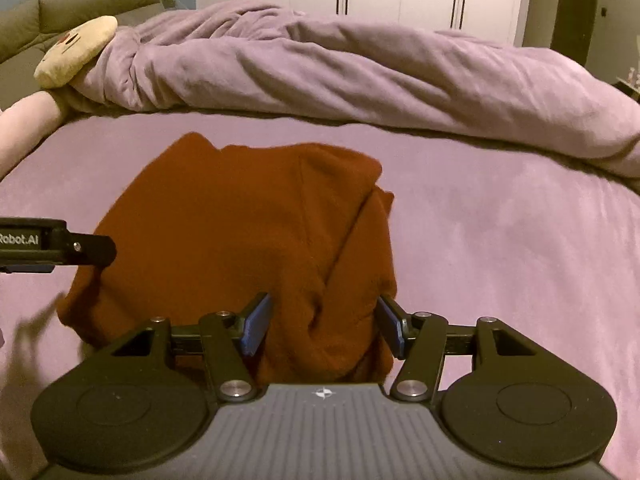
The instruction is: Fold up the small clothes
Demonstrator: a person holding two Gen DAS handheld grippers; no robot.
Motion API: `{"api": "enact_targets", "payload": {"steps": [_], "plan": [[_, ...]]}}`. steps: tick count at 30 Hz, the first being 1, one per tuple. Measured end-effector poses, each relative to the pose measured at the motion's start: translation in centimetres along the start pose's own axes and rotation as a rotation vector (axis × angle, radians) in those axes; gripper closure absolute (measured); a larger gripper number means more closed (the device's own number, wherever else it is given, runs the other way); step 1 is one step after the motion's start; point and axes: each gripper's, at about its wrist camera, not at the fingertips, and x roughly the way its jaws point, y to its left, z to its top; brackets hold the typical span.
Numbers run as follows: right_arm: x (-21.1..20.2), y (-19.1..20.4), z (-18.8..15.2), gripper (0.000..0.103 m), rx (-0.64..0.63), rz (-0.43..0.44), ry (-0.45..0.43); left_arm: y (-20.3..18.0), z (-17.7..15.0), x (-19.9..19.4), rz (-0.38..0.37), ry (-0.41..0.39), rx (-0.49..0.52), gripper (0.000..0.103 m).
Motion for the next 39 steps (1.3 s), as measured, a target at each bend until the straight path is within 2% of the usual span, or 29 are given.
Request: {"api": "enact_targets", "payload": {"steps": [3,6,14,16,19,22,26,29,32,35,39], "plan": [[0.3,0.2,-0.1,0.042,-0.029,-0.027,0.017,-0.3,-0.2,0.2,0.015,0.013,0.021,0.004],[0.0,-0.1,0.2,0.042,-0.001,-0.011,0.017,-0.4,-0.1,0.0,0.021,0.002,0.028,0.004],[-1.3,-0.7,2.4,0.040,0.043,0.004,-0.120,-0.2,2.1,-0.2,0.050,-0.086,-0.009,0.005],[-1.0,-0.6,3.3,0.035,0.056,0.001,-0.155,-0.3,3.1,0.4,0.055,-0.105,-0.027,0.005],[0.3,-0.1,5.3,0.023,0.056,0.001,-0.231,-0.8,5.0,1.8,0.077,-0.145,-0.052,0.005],[2.2,0.2,7.5,0.019,0.089,-0.010,-0.270,-1.3,6.6,3.6,0.078,-0.198,-0.098,0.002],[5.7,0.7,9.5,0.016,0.122,-0.013,-0.287,-1.8,7.4,7.3,0.095,-0.190,-0.095,0.002],[8.3,1.4,9.5,0.007,0.089,-0.057,-0.302,-2.1,7.0,10.1,0.138,-0.138,-0.088,0.002],[10.5,1.6,9.0,0.006,0.032,-0.140,-0.302,-2.6,6.6,11.4,0.166,-0.149,-0.069,0.001],[11.8,0.2,8.1,0.006,0.081,-0.161,-0.323,-2.4,5.9,12.8,0.173,-0.163,-0.072,0.001],[13.8,-1.1,7.7,0.006,0.165,-0.145,-0.270,-2.3,5.8,13.6,0.191,-0.163,-0.055,0.000]]}}
